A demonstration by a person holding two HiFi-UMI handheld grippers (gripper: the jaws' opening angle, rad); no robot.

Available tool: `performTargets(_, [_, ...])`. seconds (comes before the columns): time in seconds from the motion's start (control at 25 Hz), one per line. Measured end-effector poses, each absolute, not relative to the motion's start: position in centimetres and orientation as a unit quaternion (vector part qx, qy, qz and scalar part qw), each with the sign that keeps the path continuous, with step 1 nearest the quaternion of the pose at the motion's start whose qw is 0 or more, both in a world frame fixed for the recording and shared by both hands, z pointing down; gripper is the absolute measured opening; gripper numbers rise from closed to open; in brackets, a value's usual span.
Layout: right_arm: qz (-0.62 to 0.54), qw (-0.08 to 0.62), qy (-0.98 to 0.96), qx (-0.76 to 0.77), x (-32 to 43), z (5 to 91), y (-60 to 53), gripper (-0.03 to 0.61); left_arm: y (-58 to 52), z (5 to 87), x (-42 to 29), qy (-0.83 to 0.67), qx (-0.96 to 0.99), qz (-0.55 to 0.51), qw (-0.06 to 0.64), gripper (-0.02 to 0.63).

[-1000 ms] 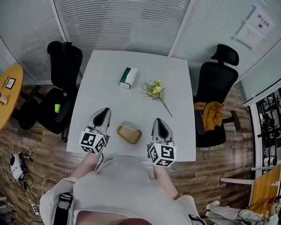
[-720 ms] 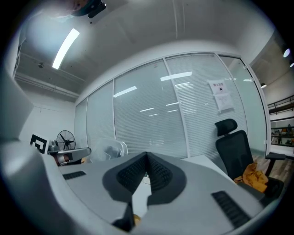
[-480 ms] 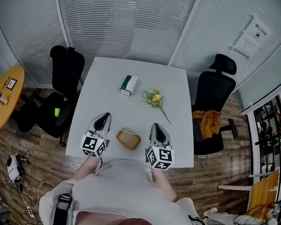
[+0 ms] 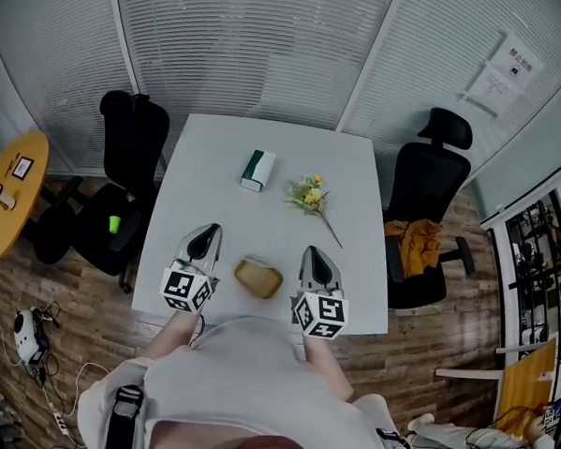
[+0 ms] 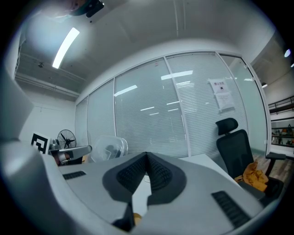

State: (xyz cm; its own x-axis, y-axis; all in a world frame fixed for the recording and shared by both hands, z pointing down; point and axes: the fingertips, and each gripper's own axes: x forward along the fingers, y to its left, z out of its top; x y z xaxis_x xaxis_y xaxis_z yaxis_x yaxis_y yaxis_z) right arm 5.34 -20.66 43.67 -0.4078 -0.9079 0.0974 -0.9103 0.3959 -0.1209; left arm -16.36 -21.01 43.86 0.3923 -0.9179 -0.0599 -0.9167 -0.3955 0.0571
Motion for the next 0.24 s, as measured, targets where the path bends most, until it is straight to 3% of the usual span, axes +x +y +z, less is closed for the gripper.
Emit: performTargets(0.24, [0.077,0.009,-0.834,0.546,5.27,43.62,-20.93,0.008,-21.25,43.95,-16.68,-0.55,0.834,-0.04,0.01,0.025])
